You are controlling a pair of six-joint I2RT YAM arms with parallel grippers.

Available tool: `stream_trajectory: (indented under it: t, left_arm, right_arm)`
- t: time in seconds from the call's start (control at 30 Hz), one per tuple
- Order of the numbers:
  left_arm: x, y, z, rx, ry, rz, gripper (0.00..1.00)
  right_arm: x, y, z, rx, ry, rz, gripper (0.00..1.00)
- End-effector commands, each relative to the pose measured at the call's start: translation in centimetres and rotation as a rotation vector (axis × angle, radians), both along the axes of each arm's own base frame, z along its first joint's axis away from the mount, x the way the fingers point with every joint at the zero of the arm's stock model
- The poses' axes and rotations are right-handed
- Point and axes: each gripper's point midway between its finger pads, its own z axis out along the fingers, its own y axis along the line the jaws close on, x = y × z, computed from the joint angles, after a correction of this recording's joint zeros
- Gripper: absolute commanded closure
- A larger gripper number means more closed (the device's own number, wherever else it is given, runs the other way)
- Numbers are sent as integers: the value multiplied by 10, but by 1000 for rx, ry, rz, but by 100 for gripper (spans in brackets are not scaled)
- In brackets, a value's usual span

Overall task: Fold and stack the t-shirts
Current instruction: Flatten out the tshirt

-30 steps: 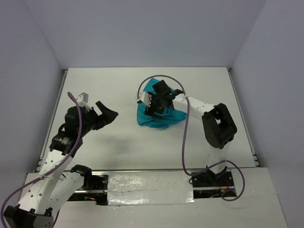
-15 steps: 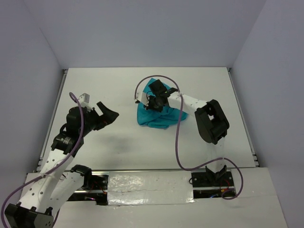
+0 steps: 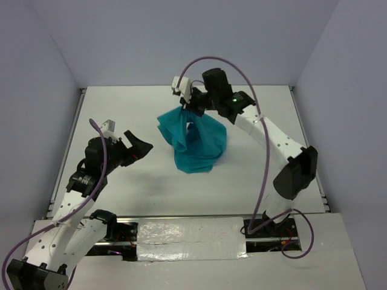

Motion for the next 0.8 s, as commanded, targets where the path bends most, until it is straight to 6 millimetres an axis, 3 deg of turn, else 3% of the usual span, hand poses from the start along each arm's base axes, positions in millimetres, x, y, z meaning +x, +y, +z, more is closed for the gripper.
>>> stream_trajectory:
  t: [0.0, 0.17, 0.2, 0.37, 0.53, 0.77]
  left_arm:
    - [1, -7, 23, -37, -86, -34, 0]
    - [-4, -6, 30, -32, -117, -38, 0]
    - [-5, -6, 32, -33, -122, -40, 0]
    - [-11, -4, 38, -27, -149, -44, 0]
    - [-13, -7, 46, -45, -184, -62, 0]
    - [-13, -36, 60, -120, -278, -231, 1]
  right_arm:
    - [-28, 10, 96, 229, -45, 40, 92]
    - [-39, 12, 156, 402, -85, 29, 97]
    - [-42, 10, 176, 461, -105, 20, 98]
    - [-50, 0, 235, 628, -163, -20, 100]
    - [-62, -3, 258, 714, -143, -6, 100]
    - [-70, -7, 270, 793, -82, -10, 100]
